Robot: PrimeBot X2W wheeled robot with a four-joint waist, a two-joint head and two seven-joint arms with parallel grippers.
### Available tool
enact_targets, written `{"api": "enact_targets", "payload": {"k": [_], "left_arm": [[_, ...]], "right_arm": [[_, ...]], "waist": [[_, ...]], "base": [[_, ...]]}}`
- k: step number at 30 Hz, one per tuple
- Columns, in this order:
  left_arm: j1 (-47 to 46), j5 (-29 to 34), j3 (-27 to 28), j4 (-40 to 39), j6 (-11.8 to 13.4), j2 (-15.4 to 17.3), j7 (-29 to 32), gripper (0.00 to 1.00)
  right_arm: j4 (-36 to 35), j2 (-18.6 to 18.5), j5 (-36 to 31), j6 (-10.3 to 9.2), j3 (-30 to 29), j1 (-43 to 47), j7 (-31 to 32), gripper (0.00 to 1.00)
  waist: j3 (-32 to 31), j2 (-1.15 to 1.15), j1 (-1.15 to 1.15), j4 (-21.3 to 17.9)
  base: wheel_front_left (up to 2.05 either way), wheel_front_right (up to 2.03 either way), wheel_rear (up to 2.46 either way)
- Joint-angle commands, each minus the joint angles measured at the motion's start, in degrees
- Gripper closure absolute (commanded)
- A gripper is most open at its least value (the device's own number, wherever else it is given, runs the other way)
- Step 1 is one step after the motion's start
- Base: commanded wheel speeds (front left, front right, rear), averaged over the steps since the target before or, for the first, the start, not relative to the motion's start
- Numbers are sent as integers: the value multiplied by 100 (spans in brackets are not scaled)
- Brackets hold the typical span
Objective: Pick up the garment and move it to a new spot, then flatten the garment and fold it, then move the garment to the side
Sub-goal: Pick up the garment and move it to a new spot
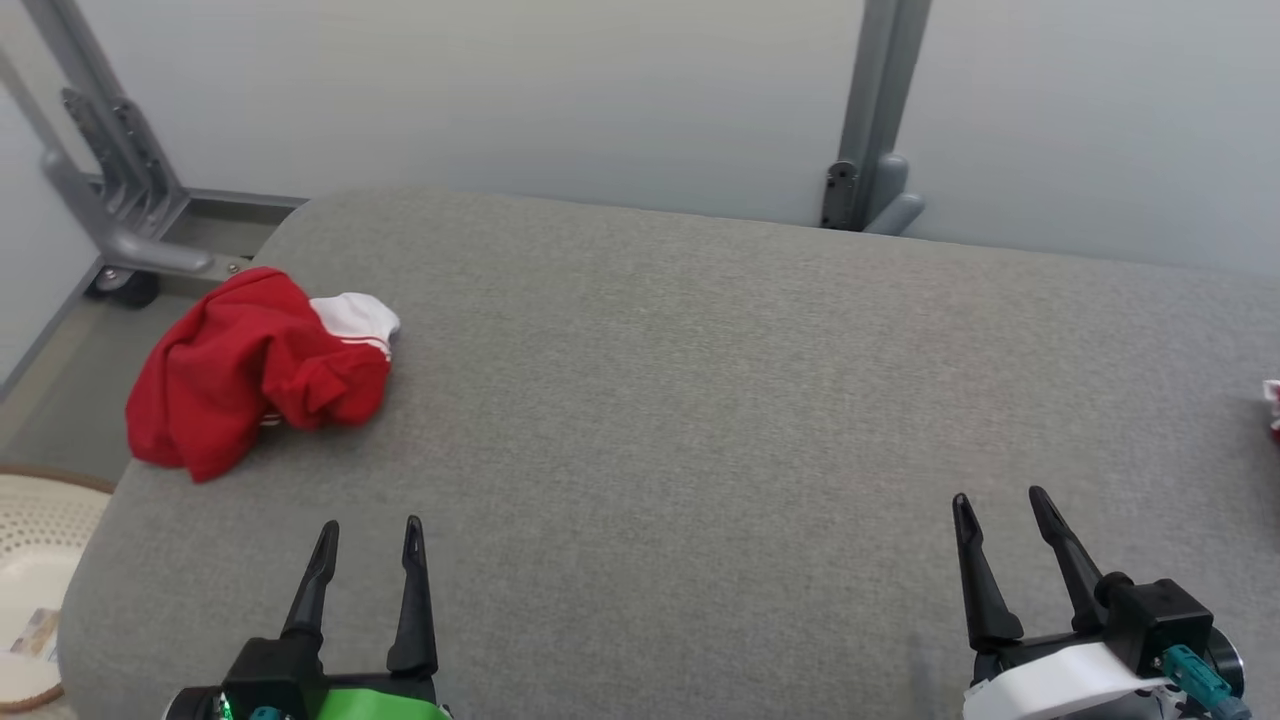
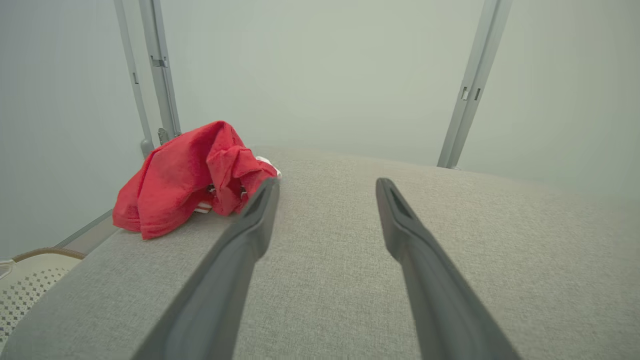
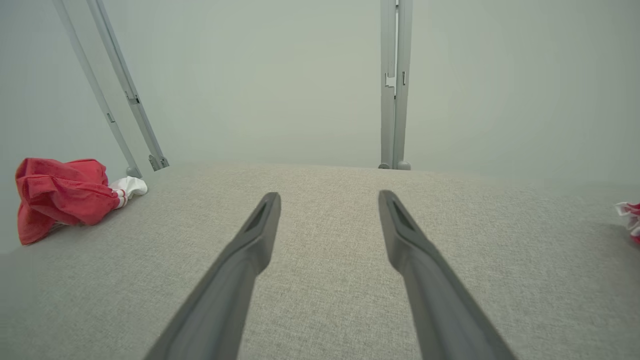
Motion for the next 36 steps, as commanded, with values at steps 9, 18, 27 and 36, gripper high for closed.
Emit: {"api": "enact_targets", "payload": {"k": [9,18,27,36], "left_arm": [[-144,-102,-70,-92,163,3,3,0],[-112,-199,-59,-175,268,3,2,0],[-160,-331,-55,-270,377,3,2,0],[-989,-467,109,-272,328,1,2,0]], "right_arm": [[-22,-13,-128,-6,35,-108,-16,0],[33,-14,-123,-6,139,-150,-16,0],[83,-14,-139,-6,153,-196,-16,0],[45,-171,-207,-6,172,-320,-16,0]], "waist": [[220,0,0,1250],[285,0,0,1703],[362,0,0,1750],[749,0,0,1561]], "base": [[0,0,0],[0,0,0],[0,0,0],[0,0,0]]}}
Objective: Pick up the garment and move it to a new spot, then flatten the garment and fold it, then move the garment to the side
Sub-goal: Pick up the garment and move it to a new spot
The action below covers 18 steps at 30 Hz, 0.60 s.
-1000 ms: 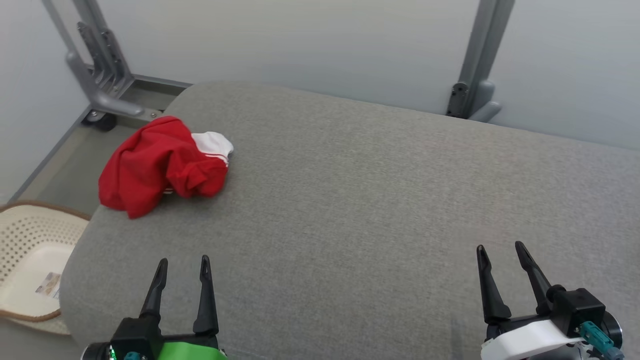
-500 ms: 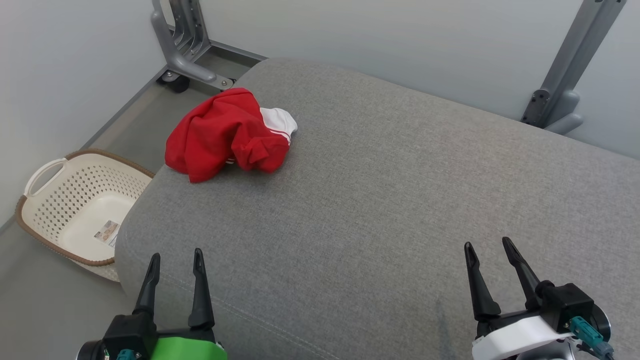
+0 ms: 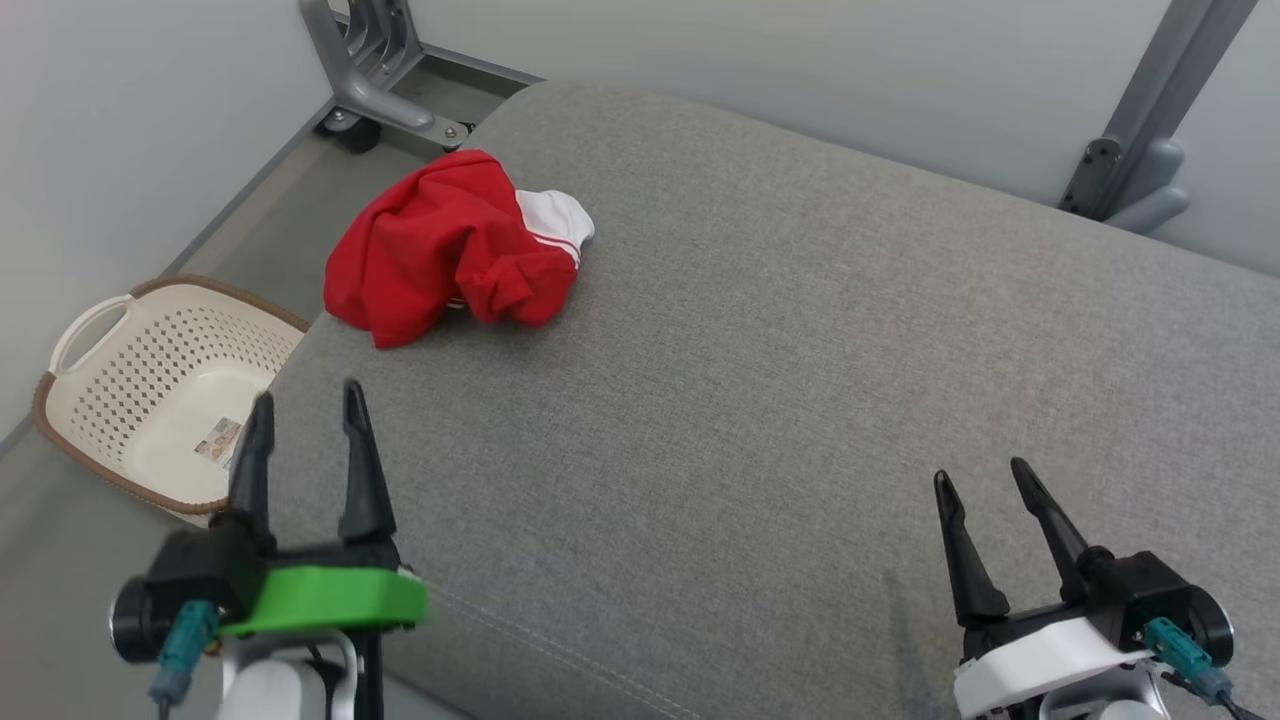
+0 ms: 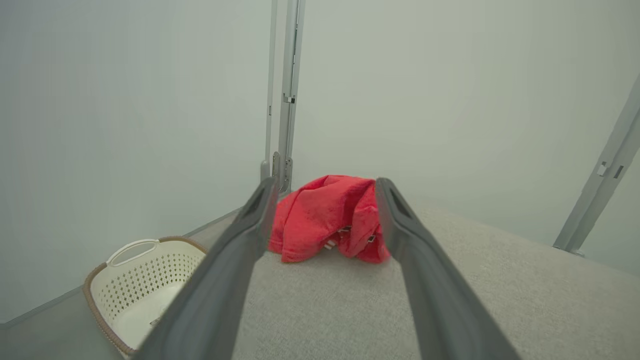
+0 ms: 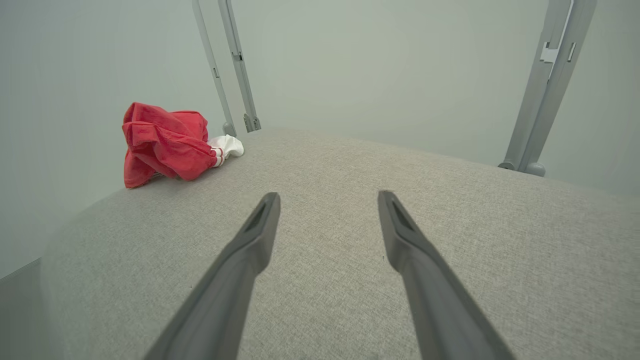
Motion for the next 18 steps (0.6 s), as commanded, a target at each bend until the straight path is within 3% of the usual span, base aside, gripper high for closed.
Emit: {"api": "enact_targets", "payload": {"k": [1,7,12,13,18], "left_arm": [[-358,-23,99,-19,-51,2,3,0],[-1292,-4,425,330,-159,0,4,0],[-2391,-136,747,1590,-356,123,7,0],[-3190,-306,916,2430,-432,390,424,0],[-4362,-575,1062,3537,-530,821,1534,0]], "right_arm": [[-19,-122,-44,-6,-14,-106,-16,0],[-53,-398,-101,-6,-28,-319,-16,0],[-120,-609,-175,-6,-25,-560,-16,0],[-142,-685,-211,-6,-29,-706,-16,0],[-133,-772,-263,-6,-71,-853,-16,0]], "waist": [[274,0,0,-193],[762,0,0,-420],[1190,0,0,-690],[1421,0,0,-862],[1696,0,0,-1048]], "base": [[0,0,0],[0,0,0],[0,0,0],[0,0,0],[0,0,0]]}}
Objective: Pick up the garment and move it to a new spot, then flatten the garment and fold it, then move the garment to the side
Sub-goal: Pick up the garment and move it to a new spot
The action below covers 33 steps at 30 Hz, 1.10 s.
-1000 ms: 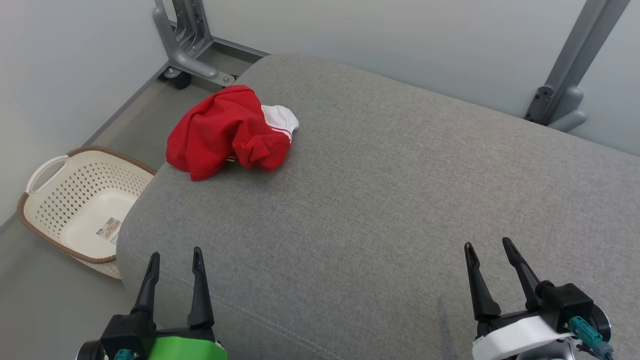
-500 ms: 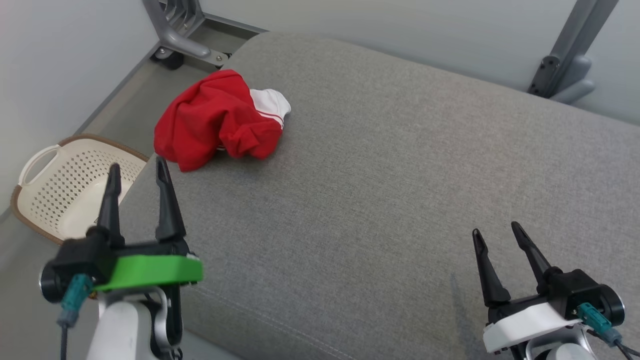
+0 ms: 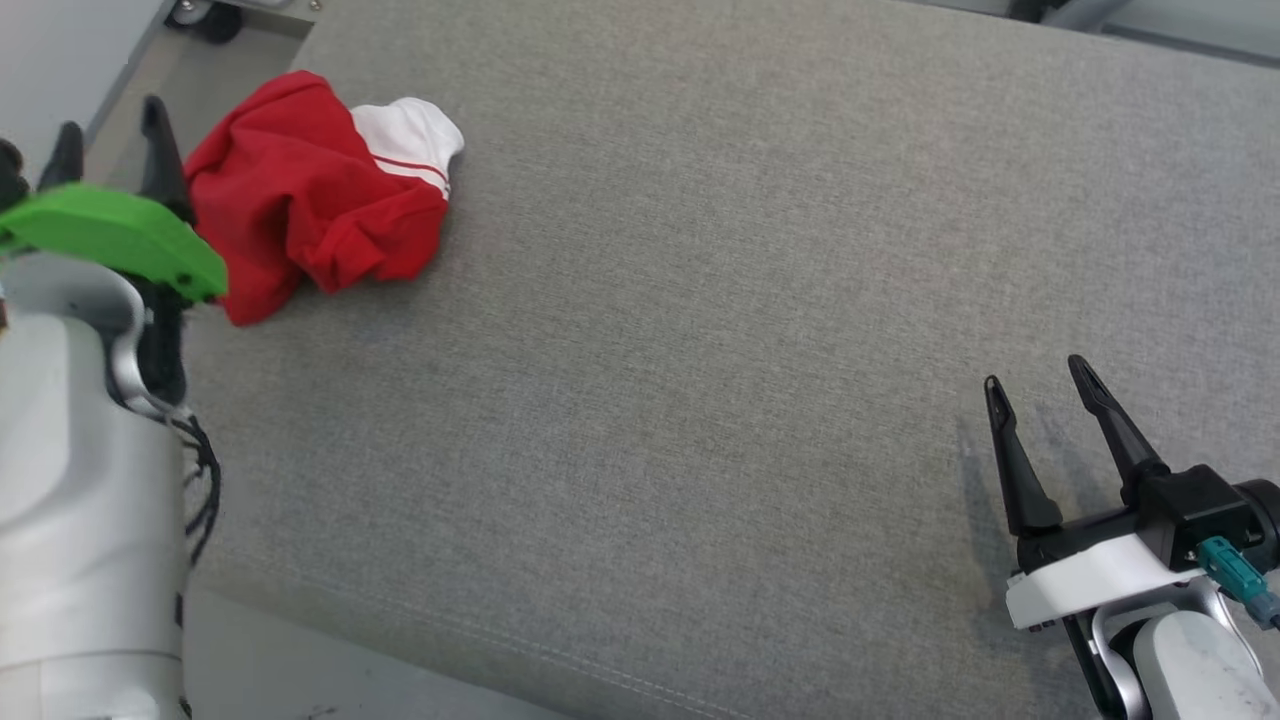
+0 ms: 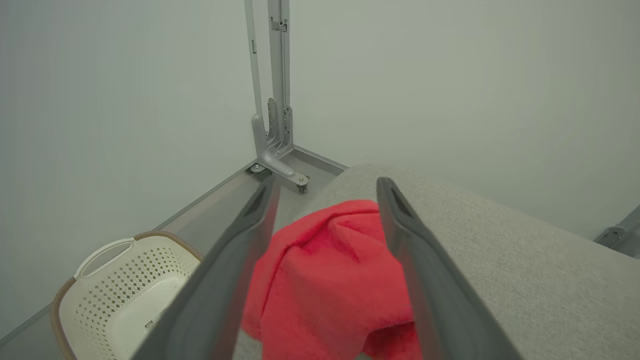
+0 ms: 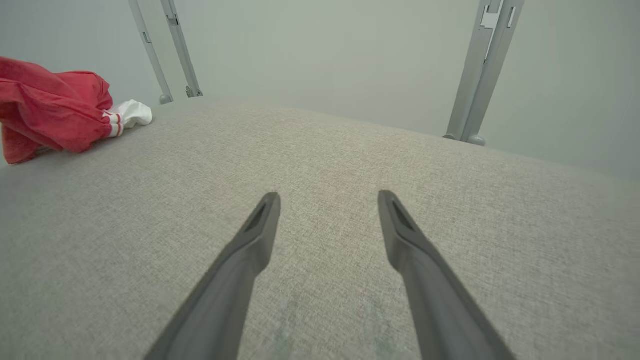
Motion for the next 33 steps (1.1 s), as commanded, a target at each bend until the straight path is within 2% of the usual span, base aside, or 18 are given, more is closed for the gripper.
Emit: {"api": "enact_targets", "payload": {"k": [1,7,17,20,32,33], "left_arm": [[-200,-62,27,166,-44,67,207,0],[-1161,-539,71,1352,-280,277,1802,0],[-1825,-645,-8,2594,-330,529,2854,0],[-1868,-713,-14,2781,-370,521,2898,0],[-1495,-822,-28,3153,-475,517,2303,0],[-1479,-833,-30,3154,-492,509,2233,8]], "right_arm": [[-5,-28,-60,-6,-8,-109,-16,0],[39,-67,-86,-6,67,-302,-16,0],[64,-61,-55,-6,73,-686,-16,0],[48,-40,-56,-6,68,-697,-16,0],[53,32,-55,-6,21,-626,-16,0],[46,39,-64,-6,20,-620,-16,0]], "waist": [[350,0,-1,-323],[590,0,-1,-512],[948,0,-1,-790],[999,0,-1,-847],[1005,0,-1,-911],[1000,0,-1,-903]], "base": [[0,0,0],[0,0,0],[0,0,0],[0,0,0],[0,0,0],[0,0,0]]}}
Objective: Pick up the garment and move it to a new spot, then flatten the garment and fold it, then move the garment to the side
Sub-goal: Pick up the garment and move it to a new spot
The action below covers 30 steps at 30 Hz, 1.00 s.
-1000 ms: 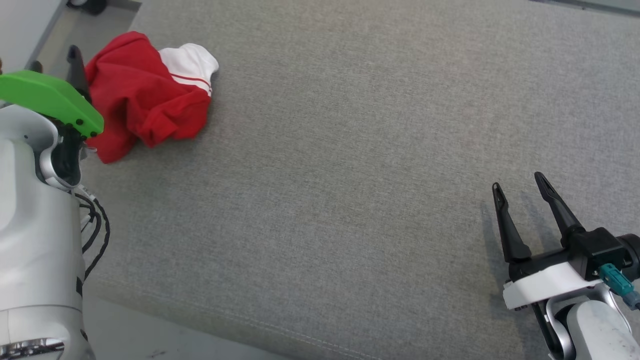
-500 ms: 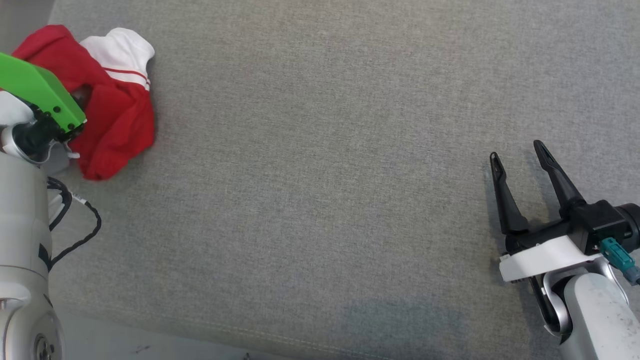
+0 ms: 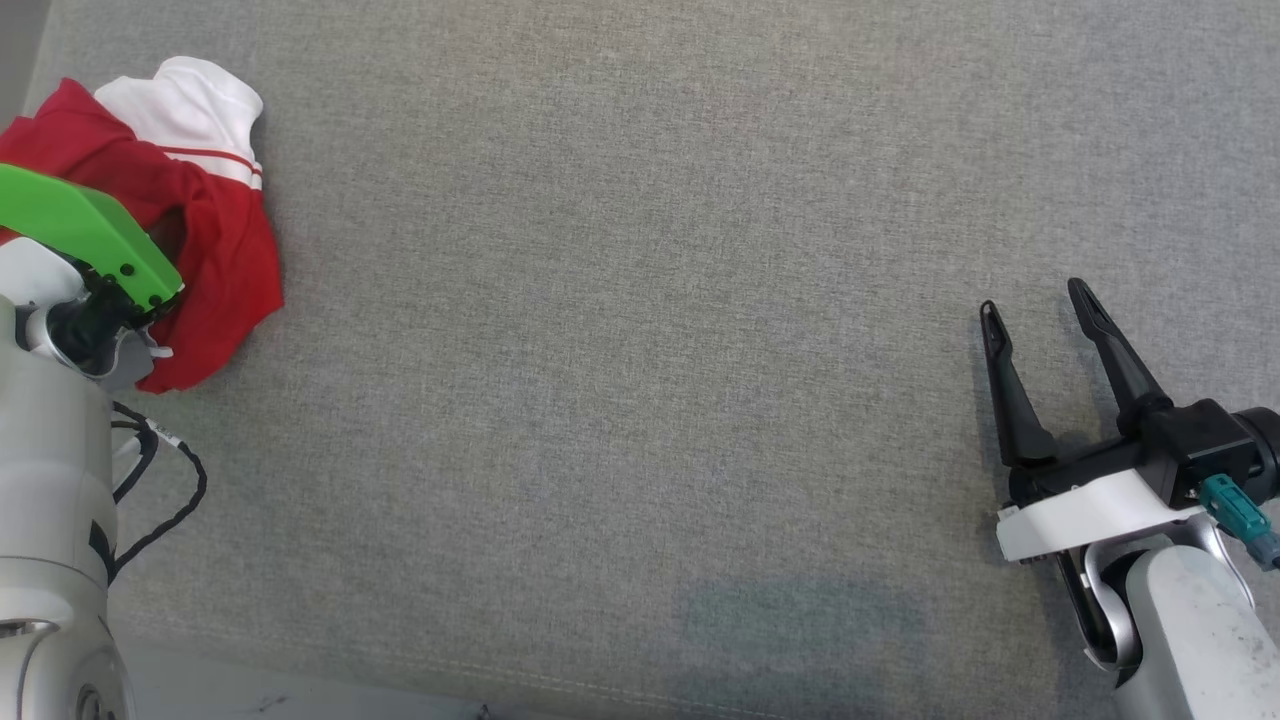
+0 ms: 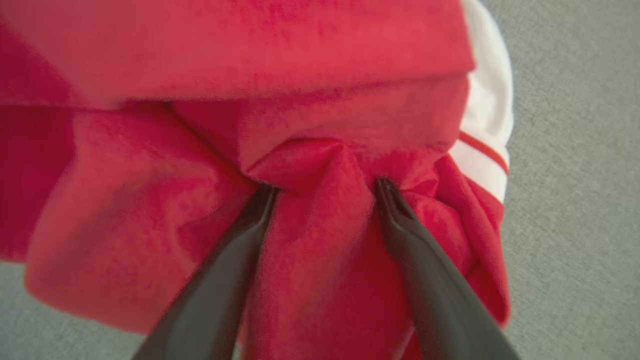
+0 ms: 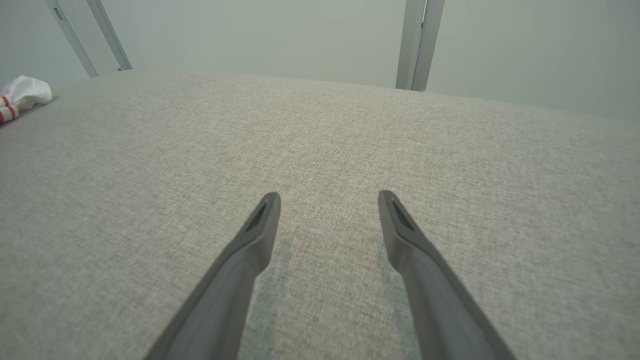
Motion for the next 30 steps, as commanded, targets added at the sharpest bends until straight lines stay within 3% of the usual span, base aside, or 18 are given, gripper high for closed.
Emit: {"api": "enact_targets", "payload": {"k": [1,2,16,30], "left_arm": [[116,-50,-9,11,-31,-27,-111,62],[125,-93,6,-15,-54,-45,-228,100],[227,-90,-452,-694,-118,-112,-2272,100],[724,-905,-1839,-2443,-116,35,-2330,100]], "right_arm": [[-7,11,-30,-6,-20,38,-16,0],[-6,7,-33,-6,-29,46,-16,0],[190,215,122,-6,77,177,-16,0],[303,652,266,-6,-36,658,-16,0]], "waist": [[-14,0,-1,21],[-27,0,-1,38],[-828,0,-1,120],[-1950,0,-1,-535]], "base": [[0,0,0],[0,0,0],[0,0,0],[0,0,0]]}}
